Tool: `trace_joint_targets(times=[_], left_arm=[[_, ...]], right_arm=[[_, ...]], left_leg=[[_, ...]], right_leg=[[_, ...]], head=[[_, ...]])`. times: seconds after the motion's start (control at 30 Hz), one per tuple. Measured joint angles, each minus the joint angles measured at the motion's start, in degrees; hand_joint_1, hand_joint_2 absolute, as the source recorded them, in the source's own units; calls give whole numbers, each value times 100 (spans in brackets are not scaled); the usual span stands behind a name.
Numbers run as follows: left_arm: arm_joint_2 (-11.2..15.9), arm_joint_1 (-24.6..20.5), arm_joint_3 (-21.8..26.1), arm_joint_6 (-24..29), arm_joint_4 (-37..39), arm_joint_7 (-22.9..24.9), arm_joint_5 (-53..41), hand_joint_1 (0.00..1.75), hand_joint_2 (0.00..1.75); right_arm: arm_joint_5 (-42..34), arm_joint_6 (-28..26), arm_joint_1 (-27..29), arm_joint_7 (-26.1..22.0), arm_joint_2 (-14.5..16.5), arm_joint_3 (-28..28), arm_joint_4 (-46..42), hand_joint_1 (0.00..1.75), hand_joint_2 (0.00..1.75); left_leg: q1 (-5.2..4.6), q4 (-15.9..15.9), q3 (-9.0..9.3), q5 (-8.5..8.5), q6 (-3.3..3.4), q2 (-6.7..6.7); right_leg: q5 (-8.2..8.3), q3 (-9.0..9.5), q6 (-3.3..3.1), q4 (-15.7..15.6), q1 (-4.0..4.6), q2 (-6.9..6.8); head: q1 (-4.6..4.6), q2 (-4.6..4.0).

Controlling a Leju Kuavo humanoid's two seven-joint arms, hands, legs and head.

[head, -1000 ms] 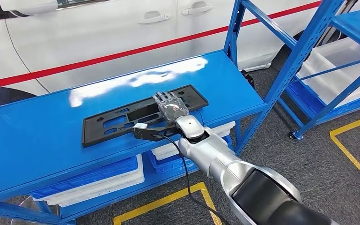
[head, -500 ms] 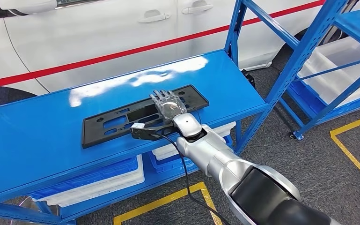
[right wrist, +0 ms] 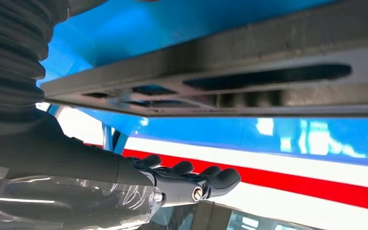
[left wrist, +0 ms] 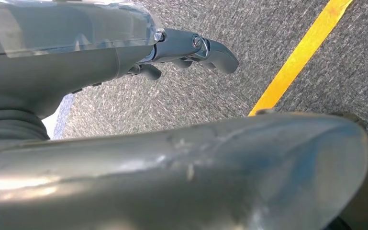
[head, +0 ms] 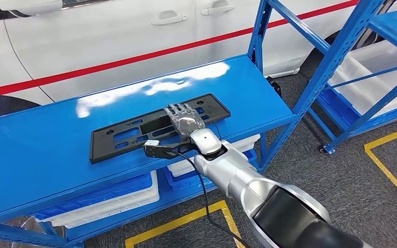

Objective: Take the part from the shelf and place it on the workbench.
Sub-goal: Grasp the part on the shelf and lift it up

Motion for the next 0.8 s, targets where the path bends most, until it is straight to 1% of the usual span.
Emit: trace_joint_targets(times=[0.33,0.57,0.8], left_arm=[[0,1,1,44,0,-87,108,0,0],[0,1,1,54,0,-106,128,0,0],[13,1,4,72,0,-155,304,0,0]], right_arm=[[-143,-44,18,-206,-67,0,66,0,175],[-115,-22,-8,-194,-71,0,73,0,175],[-21,122,-101,-91,-69,2,72,0,175]], left_leg=[[0,0,0,-1,-1,0],[0,0,0,-1,-1,0],[0,0,0,-1,-1,-1]], right_leg=[[0,0,0,0,0,1],[-1,0,0,0,0,0],[-1,1,0,0,0,0]], head=[[0,0],[0,0],[0,0]])
